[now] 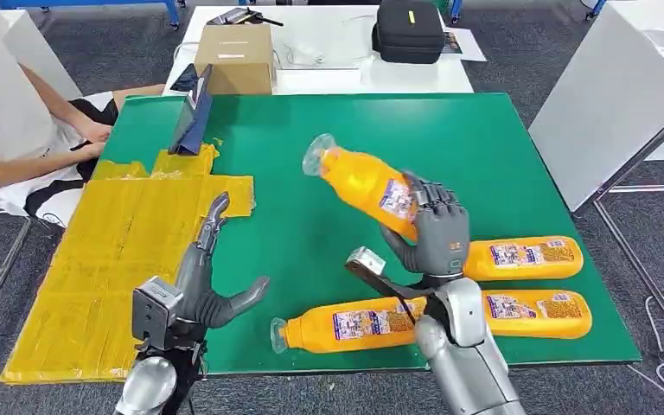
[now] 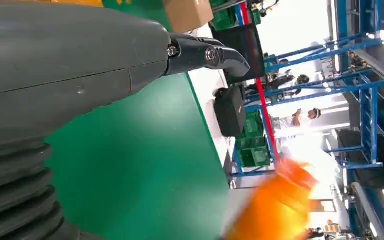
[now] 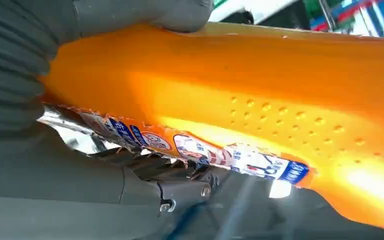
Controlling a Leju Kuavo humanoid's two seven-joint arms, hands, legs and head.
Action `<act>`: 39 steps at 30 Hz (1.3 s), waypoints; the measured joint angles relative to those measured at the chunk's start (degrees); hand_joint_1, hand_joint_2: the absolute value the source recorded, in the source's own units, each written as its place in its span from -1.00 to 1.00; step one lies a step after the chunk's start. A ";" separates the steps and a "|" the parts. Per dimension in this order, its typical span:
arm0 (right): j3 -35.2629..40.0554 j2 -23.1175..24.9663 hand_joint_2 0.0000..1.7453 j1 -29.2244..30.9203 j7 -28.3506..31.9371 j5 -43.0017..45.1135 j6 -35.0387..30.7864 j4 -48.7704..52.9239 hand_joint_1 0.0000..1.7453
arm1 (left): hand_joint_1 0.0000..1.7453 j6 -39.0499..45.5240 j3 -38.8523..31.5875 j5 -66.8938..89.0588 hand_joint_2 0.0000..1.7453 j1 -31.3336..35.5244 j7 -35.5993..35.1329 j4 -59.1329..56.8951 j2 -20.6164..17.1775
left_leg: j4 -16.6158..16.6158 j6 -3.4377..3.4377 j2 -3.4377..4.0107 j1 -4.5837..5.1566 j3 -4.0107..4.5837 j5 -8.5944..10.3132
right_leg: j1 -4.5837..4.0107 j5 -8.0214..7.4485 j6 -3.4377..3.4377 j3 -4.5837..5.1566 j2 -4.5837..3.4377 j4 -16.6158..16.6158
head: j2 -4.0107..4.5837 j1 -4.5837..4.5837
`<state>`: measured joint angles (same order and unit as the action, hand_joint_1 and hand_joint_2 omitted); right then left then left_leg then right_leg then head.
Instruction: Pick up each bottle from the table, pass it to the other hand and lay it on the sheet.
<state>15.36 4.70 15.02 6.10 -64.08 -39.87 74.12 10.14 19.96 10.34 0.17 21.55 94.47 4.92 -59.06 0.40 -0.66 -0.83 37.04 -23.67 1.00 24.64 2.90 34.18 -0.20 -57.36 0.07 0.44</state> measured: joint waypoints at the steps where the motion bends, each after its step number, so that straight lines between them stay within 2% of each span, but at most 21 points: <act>1: -0.74 0.22 1.00 -0.74 1.31 2.63 0.02 1.00 1.00 | -1.00 0.13 0.00 -0.02 1.00 0.00 0.00 0.00 -0.04 | 0.00 0.00 0.01 0.00 0.00 0.00 | 0.00 0.00 0.00 -0.01 0.00 0.00 | 0.00 0.00; 3: -1.52 0.37 1.00 -1.92 2.40 5.06 0.02 2.61 1.00 | -1.00 0.15 0.00 -0.15 1.00 0.01 -0.02 0.00 -0.11 | 0.00 0.00 0.04 0.01 0.00 0.00 | 0.00 -0.01 0.00 0.00 -0.01 0.00 | 0.00 0.00; 4: -1.79 0.46 1.00 -2.34 2.59 5.32 0.02 3.20 0.90 | -1.00 0.15 0.00 -0.17 1.00 0.01 -0.04 0.00 -0.11 | 0.00 0.00 0.04 0.01 -0.01 0.00 | 0.00 -0.02 0.00 0.00 -0.01 0.00 | 0.00 0.00; 6: -1.98 0.61 1.00 -2.83 3.12 6.51 0.33 3.86 1.00 | -1.00 0.13 0.00 -0.20 1.00 0.01 -0.09 0.00 -0.11 | 0.00 0.00 0.04 0.01 -0.01 0.01 | 0.00 -0.02 0.00 0.00 -0.01 0.00 | 0.00 0.02; 8: -1.72 0.57 1.00 -3.50 7.26 15.95 7.15 4.96 0.98 | -1.00 0.04 0.00 -0.57 1.00 0.15 -0.39 -0.02 -0.15 | 0.00 0.00 0.03 -0.01 -0.02 0.01 | -0.01 -0.02 0.00 0.00 -0.01 0.00 | 0.00 0.00; 10: -0.58 0.33 1.00 -4.32 11.24 30.99 18.97 5.61 1.00 | -1.00 -0.44 0.00 -0.63 1.00 0.96 -0.77 -0.44 -0.31 | 0.00 0.00 0.05 -0.01 -0.02 0.01 | -0.02 -0.02 0.00 0.01 -0.01 0.00 | 0.00 0.02; 12: 0.93 0.11 1.00 -5.26 13.11 36.71 22.62 5.66 1.00 | -1.00 -0.72 0.13 -0.72 1.00 2.20 -0.94 -1.34 -0.48 | 0.00 0.00 0.02 -0.01 0.00 0.01 | -0.02 -0.02 0.00 0.00 0.00 0.00 | 0.00 0.02; 17: 4.01 0.24 1.00 -5.48 15.89 38.92 29.14 5.02 1.00 | -1.00 -1.82 1.03 -1.29 1.00 3.77 -0.96 -2.62 -0.70 | 0.00 0.00 0.11 -0.01 0.00 0.01 | -0.01 -0.02 0.00 0.05 -0.02 -0.01 | 0.00 0.02; 23: 9.14 1.16 1.00 -4.84 16.45 38.24 30.21 3.25 1.00 | -1.00 -2.47 2.91 -2.03 1.00 5.49 -1.18 -3.63 -0.74 | 0.00 0.00 0.07 -0.01 0.03 0.01 | -0.01 -0.02 0.00 0.04 -0.02 -0.01 | 0.00 0.00; 31: 15.13 2.32 1.00 -2.68 16.30 33.39 26.38 2.16 1.00 | -1.00 -3.89 5.20 -3.37 1.00 6.77 -2.21 -5.29 -0.76 | 0.00 0.00 0.06 -0.01 0.02 0.01 | -0.01 -0.02 0.00 0.05 -0.01 -0.01 | 0.00 0.00; 39: 17.36 2.47 1.00 -2.02 15.91 32.36 24.94 2.16 1.00 | -1.00 -5.55 5.68 -5.60 1.00 7.33 -2.34 -6.43 -0.76 | 0.00 0.00 0.06 -0.01 0.03 0.01 | -0.01 -0.02 0.00 0.05 -0.02 -0.01 | 0.00 0.00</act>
<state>32.72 7.17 13.00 22.01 -31.71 -14.93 76.28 4.59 25.64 4.74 7.50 19.21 88.04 4.15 -59.06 0.40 -0.59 -0.84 37.07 -23.66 0.99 24.62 2.89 34.23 -0.22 -57.37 0.07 0.44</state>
